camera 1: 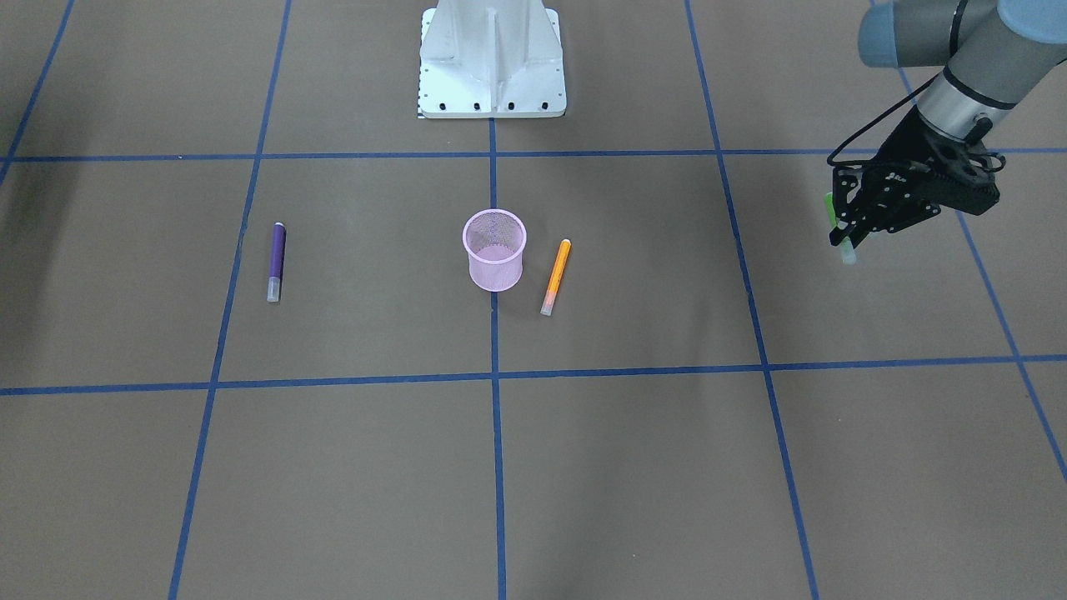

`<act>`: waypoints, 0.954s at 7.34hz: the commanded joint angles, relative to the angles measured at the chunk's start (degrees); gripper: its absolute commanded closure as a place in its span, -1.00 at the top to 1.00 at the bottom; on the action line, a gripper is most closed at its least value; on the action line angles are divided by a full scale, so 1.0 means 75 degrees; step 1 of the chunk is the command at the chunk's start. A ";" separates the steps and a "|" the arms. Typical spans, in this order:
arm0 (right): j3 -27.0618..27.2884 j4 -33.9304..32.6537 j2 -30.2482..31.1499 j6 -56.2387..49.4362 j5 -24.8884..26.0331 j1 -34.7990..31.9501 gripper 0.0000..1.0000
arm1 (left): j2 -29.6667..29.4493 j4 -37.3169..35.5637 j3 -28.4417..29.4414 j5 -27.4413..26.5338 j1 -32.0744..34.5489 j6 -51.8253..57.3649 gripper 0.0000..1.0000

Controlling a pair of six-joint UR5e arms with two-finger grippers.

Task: Collect pens into pen holder
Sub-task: 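Lift the green marker upright with the left gripper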

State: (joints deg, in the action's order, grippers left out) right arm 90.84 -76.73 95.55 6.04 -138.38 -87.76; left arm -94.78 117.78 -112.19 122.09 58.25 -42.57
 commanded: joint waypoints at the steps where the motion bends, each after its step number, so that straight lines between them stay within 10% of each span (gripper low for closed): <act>1: -0.1093 0.1554 -0.0106 -0.0008 0.0005 0.0018 1.00 | -0.0697 0.0046 -0.0332 -0.0631 0.0132 -0.0602 -1.00; 7: -0.2255 0.1593 -0.0118 -0.0791 0.0649 0.0241 1.00 | -0.1716 0.1394 0.0181 -0.4447 -0.1140 -0.1881 -1.00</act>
State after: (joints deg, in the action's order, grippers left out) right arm 75.93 -64.84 94.66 2.47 -134.63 -86.00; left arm -105.64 128.11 -111.68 94.34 53.43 -55.68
